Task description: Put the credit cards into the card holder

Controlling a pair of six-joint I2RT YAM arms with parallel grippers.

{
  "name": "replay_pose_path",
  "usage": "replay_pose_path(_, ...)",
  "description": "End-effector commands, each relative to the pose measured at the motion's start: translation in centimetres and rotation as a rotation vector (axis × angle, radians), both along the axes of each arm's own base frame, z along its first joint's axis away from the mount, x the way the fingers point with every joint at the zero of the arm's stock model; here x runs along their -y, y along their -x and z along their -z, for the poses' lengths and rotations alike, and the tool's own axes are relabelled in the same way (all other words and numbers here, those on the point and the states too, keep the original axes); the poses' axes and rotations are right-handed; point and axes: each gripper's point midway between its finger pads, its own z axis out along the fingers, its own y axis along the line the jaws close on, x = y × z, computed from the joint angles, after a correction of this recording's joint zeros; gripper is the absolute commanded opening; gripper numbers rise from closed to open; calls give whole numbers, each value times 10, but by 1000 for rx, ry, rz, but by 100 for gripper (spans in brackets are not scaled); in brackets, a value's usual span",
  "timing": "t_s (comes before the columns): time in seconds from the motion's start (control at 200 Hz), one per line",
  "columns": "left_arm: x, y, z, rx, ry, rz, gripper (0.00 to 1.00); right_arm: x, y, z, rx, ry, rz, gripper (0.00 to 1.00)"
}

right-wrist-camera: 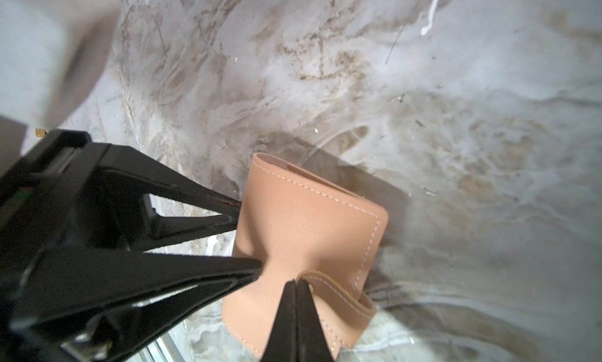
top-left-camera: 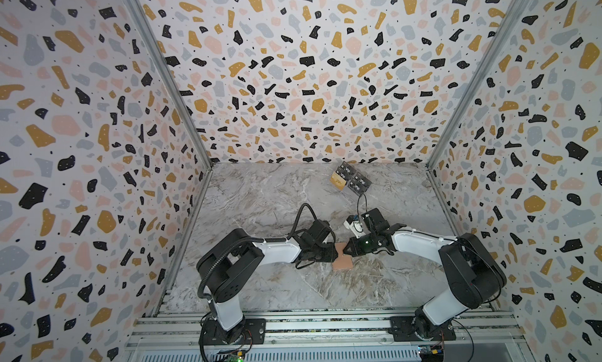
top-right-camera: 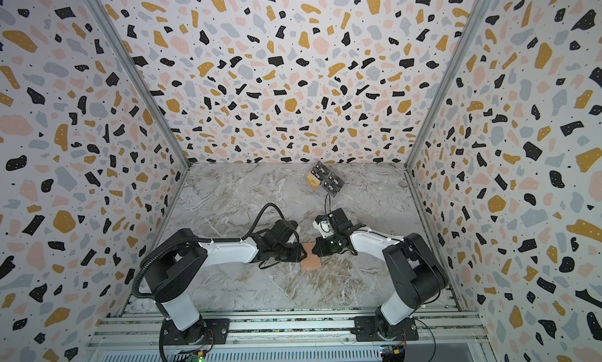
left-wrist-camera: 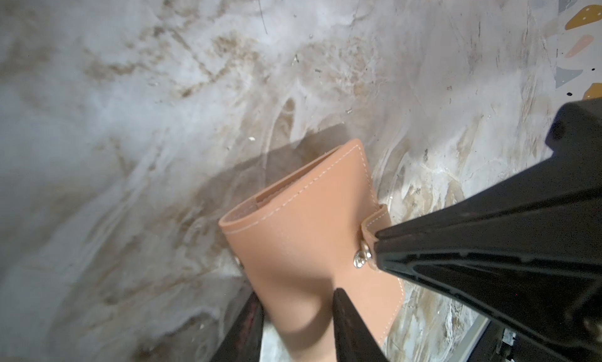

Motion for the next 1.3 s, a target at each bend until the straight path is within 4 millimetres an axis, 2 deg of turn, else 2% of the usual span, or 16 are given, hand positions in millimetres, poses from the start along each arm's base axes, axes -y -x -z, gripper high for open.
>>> replay_pose_path(0.0,-21,17,31,-79,-109,-2,38,1,7,7,-17,52,-32,0)
replay_pose_path(0.786,-22,19,33,-85,-112,1,38,5,10,-8,17,71,-50,0)
replay_pose_path(1.297,-23,20,34,-88,-116,2,38,-5,17,1,-26,35,-74,0)
